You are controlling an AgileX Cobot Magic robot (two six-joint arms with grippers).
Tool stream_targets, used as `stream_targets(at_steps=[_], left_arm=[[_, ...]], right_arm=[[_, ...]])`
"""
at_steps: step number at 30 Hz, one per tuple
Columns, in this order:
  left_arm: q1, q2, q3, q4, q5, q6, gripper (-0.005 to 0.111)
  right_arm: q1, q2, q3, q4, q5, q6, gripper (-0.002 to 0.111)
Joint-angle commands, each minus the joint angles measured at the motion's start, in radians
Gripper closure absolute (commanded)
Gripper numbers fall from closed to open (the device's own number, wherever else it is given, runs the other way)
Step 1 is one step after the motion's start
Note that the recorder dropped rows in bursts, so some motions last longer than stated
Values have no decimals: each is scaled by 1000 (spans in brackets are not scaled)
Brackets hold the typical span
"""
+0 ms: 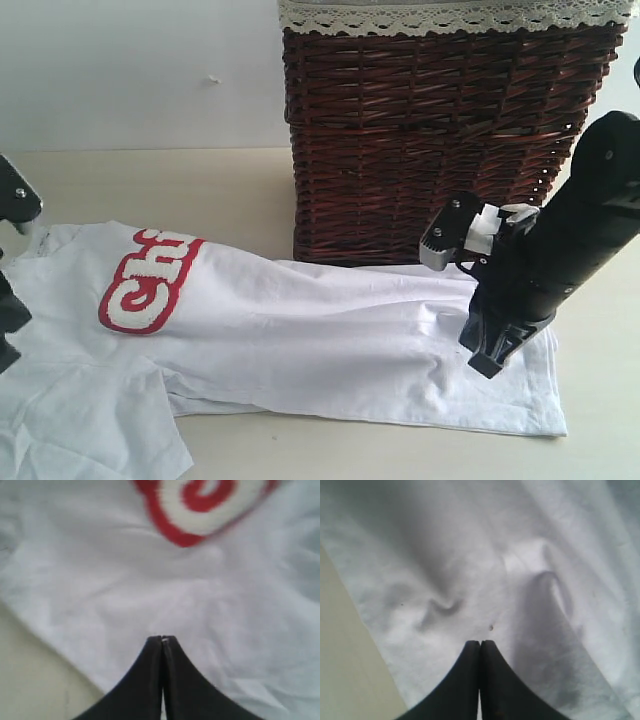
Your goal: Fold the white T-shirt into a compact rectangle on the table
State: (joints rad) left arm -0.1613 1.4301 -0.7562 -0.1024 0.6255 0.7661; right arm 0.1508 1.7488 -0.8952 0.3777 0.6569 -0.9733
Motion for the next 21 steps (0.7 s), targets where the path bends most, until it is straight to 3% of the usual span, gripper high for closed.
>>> stream_targets(at_steps=[1,3,5,7,9,15,21], left_arm=[[-69,-62,6,-188,289,324,104],[-118,-71,29,-196,302,320,91],[-168,-71,58,-196,310,301,71],[-223,-71,101,-196,298,271,42],[-271,-71,143,-185,253,215,26],[-372,-71,238,-105,129,198,38],[-388,-71,302,-96,-54,195,38]], right_arm=[[-5,2,1,15,-17,-10,108],[-5,2,1,31,-17,-10,108],[-5,2,1,51,-17,-10,108],[-5,2,1,61,-17,-12,108],[-5,2,1,67,-19,-12,108],[-5,2,1,67,-19,-12,108],[-5,2,1,71,-19,-10,108]])
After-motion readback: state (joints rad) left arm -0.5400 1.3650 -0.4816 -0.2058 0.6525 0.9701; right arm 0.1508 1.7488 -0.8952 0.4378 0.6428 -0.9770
